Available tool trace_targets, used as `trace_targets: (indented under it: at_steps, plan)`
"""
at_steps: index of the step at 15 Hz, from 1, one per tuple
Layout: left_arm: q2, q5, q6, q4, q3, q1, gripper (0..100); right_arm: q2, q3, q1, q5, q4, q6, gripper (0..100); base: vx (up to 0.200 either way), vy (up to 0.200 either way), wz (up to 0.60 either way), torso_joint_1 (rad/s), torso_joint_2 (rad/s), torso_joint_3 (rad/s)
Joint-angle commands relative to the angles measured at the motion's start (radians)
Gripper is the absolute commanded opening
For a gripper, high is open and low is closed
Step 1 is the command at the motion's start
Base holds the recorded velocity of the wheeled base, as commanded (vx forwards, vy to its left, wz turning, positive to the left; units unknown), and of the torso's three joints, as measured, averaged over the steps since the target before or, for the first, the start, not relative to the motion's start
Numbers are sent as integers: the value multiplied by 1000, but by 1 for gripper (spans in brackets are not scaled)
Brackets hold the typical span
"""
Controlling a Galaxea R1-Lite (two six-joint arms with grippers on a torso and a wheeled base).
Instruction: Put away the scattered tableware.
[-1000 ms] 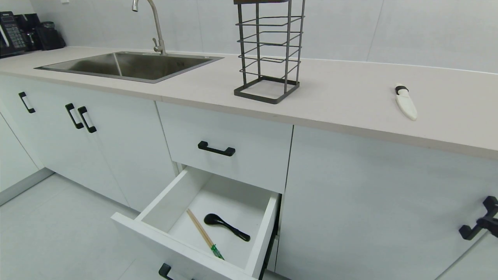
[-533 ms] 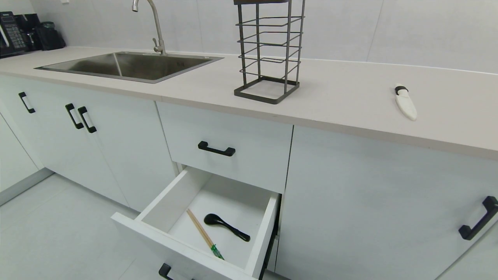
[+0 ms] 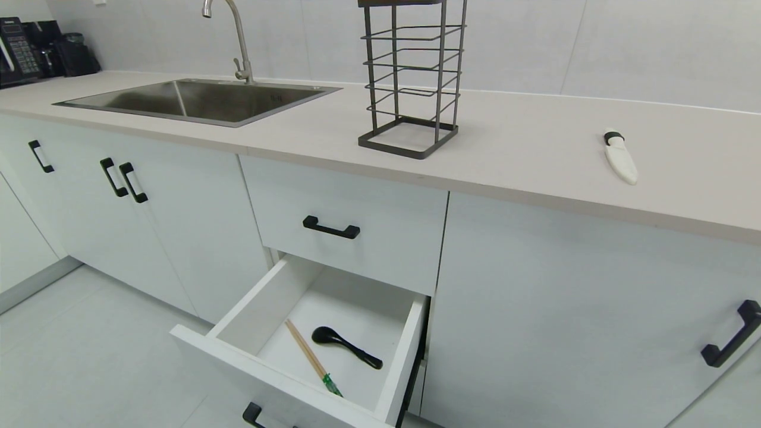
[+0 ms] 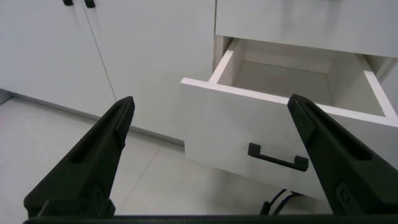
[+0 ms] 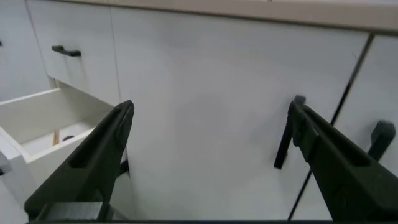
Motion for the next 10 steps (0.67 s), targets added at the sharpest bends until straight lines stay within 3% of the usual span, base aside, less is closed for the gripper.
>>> trace_targets:
  at_steps: [1,4,5,8,9,10]
  plan:
    - [1,0,-2,2,0,0,100,-19,4,-2,-39,76,5,100,0,0,0,0,0,0]
    - [1,-3,-6,2,0,0,100,-19,4,-4,-126,113,4,100,0,0,0,0,0,0]
    - [1,0,4,-2,0,0,100,-19,1,-4,-190,146,11,100,0,0,0,0,0,0]
    - [1,-8,61,-23,-2,0,100,-19,1,-4,-192,140,19,100,0,0,0,0,0,0]
    - [14,-8,50,-135,-153,7,100,-19,3,-4,-192,140,19,100,0,0,0,0,0,0]
    - [64,-8,26,-101,-272,8,100,-19,1,-4,-192,139,19,100,0,0,0,0,0,0]
